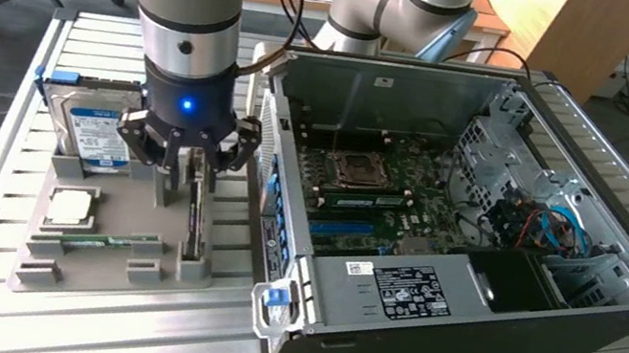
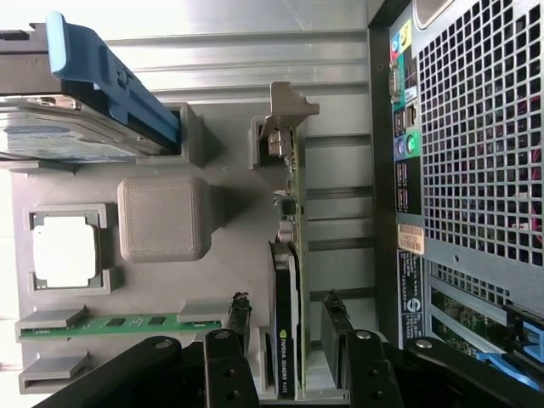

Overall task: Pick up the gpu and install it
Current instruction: 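Pick up the gpu and move the gpu toward the slot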

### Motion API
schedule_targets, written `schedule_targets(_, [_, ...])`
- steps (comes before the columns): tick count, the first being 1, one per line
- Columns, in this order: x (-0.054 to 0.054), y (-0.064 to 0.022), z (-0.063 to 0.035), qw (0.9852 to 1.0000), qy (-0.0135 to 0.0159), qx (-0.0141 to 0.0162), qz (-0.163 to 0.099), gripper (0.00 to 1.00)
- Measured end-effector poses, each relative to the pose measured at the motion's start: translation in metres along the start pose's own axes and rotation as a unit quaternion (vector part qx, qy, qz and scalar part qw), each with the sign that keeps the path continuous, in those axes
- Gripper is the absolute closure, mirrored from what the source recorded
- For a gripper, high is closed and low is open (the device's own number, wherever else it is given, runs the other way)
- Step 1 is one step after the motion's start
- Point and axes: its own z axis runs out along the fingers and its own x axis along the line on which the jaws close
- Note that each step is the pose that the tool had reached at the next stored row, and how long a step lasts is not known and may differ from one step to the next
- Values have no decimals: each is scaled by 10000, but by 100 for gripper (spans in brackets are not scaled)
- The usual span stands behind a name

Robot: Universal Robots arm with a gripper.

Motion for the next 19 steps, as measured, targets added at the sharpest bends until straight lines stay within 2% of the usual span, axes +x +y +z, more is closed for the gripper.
schedule_targets(19, [-20, -2, 35, 10000, 0, 0, 0, 53])
